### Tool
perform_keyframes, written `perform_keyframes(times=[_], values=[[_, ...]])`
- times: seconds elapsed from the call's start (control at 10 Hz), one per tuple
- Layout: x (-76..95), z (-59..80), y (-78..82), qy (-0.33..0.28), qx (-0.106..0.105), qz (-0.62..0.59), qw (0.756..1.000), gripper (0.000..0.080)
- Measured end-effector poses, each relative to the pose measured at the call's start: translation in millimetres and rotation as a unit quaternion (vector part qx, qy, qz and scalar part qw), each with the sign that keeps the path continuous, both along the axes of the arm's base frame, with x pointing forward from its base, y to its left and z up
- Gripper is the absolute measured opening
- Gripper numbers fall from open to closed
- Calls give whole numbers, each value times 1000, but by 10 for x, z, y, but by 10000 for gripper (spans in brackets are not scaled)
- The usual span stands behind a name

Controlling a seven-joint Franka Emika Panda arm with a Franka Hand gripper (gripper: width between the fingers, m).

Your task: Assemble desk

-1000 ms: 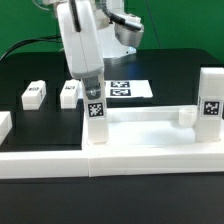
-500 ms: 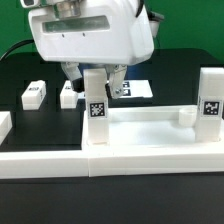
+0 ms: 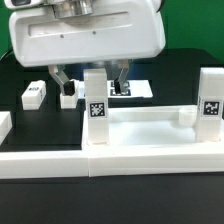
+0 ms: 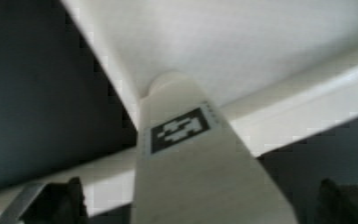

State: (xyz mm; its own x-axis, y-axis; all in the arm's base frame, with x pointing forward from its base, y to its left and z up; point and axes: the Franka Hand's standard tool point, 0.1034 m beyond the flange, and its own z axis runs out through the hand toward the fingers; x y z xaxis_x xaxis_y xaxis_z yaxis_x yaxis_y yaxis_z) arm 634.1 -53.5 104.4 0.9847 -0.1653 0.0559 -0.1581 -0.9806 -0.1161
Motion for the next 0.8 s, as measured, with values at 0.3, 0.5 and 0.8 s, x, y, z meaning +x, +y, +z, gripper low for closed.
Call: perform_keyframes(times=[0.3,0.5,0.8], values=[[-6,-9,-8,2,1,-17,1000,524],[-8,-13,-12,7,5,-62,998,287],[-10,-14,-14,22,14,-193,981,288]])
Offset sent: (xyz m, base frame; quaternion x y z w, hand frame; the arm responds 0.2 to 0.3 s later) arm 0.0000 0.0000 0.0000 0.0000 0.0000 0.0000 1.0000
